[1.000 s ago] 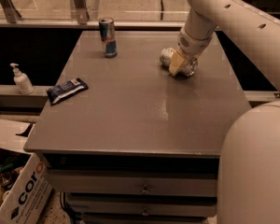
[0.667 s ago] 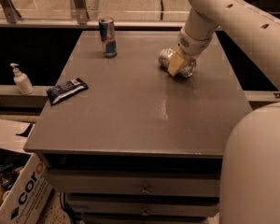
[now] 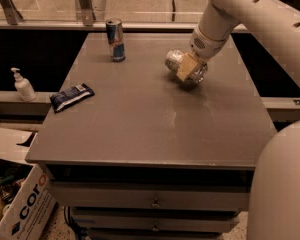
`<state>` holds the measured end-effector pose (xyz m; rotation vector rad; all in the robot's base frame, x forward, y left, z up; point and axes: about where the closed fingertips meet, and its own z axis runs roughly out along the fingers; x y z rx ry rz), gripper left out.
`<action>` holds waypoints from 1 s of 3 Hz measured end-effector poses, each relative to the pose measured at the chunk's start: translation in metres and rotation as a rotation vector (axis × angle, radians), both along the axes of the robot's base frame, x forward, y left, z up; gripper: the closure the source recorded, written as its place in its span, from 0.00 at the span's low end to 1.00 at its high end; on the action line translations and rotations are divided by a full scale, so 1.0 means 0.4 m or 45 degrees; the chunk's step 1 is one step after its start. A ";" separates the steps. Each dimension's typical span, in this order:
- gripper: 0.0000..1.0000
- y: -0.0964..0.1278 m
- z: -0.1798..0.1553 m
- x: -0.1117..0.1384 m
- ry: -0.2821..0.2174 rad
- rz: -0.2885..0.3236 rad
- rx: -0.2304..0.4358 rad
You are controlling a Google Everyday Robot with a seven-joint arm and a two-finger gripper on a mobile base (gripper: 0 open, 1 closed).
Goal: Pick 7up can
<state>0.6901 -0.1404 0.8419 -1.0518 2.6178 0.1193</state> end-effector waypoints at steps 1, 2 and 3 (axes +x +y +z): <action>1.00 0.023 0.032 -0.029 0.012 0.114 0.027; 1.00 0.057 0.069 -0.057 0.029 0.317 0.046; 1.00 0.078 0.105 -0.081 0.030 0.502 0.067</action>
Offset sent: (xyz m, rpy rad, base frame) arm -0.0405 0.0308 0.0576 0.0396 0.0292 0.4987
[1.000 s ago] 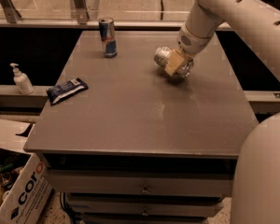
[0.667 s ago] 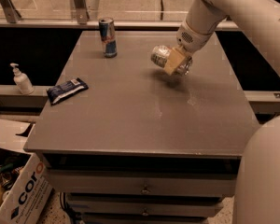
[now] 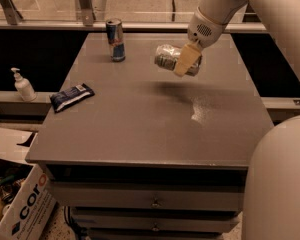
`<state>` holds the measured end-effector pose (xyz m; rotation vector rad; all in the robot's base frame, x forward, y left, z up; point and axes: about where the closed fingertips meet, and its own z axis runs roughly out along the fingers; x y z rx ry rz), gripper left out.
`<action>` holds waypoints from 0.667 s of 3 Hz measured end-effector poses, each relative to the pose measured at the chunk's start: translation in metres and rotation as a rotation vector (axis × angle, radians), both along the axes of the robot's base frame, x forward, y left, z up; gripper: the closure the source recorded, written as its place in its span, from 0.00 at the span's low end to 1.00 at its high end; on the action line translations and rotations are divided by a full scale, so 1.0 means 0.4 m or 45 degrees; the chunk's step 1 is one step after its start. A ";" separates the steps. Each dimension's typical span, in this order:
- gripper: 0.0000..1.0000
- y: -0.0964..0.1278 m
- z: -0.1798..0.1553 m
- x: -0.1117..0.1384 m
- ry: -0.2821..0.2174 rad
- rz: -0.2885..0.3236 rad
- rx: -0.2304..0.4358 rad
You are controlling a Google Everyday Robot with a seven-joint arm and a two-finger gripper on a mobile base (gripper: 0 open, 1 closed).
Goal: Pick 7up can
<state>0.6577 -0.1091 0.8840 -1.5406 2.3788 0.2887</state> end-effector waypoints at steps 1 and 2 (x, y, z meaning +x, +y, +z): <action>1.00 0.010 0.036 -0.022 -0.018 0.135 0.020; 1.00 0.018 0.031 -0.008 -0.037 0.136 0.026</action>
Offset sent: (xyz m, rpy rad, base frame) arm -0.0079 0.0037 0.0129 0.0139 -0.0120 0.0957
